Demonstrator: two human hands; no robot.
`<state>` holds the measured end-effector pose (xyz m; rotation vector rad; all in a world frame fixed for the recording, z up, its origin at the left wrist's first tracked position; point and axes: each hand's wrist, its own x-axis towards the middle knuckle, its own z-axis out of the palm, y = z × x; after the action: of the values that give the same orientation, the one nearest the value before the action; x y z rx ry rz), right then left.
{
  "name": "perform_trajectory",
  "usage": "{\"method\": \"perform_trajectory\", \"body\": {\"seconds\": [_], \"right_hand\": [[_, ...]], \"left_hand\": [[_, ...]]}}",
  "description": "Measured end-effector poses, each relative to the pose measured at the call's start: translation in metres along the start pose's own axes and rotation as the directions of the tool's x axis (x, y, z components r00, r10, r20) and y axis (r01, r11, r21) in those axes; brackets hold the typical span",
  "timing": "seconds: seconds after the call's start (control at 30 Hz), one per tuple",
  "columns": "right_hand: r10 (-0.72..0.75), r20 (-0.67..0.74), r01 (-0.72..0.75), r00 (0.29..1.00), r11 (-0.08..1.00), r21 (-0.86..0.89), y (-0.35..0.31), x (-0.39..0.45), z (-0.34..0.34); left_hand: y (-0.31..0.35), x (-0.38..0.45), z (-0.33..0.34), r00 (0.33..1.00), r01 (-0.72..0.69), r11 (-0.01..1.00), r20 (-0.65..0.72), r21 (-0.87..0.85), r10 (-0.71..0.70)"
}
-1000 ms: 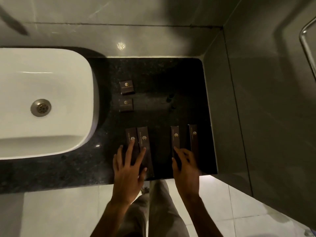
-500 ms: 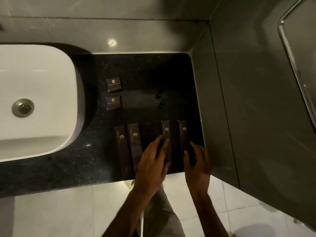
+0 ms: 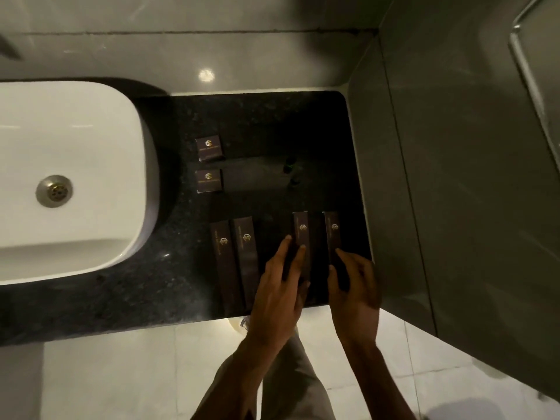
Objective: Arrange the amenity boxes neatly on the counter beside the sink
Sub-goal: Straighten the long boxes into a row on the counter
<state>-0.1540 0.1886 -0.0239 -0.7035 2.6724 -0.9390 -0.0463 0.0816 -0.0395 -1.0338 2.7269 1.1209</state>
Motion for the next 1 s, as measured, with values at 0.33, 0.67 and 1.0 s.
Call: {"method": "perform_trajectory", "body": {"seconds": [0.33,0.67,1.0], "right_hand": [[-0.092,0.662,0.199,0.743,0.976,-0.087,-0.064,-0.015,0.085],[-0.068,0.626,0.131,0.777,0.990,-0.055,-0.054,-0.013,0.087],[-0.046,0.625,0.092,0.780,0.995,-0.041,-0.052,-0.016,0.087]], "left_hand": [[-0.121,-0.052,-0.074,0.976,0.215,0.959,-0.010,0.183,-0.217],[-0.119,-0.049,-0.069,0.982,0.185,0.960,-0.004,0.211,-0.188],[-0.126,-0.049,-0.075,0.984,0.178,0.967,-0.018,0.184,-0.178]]}}
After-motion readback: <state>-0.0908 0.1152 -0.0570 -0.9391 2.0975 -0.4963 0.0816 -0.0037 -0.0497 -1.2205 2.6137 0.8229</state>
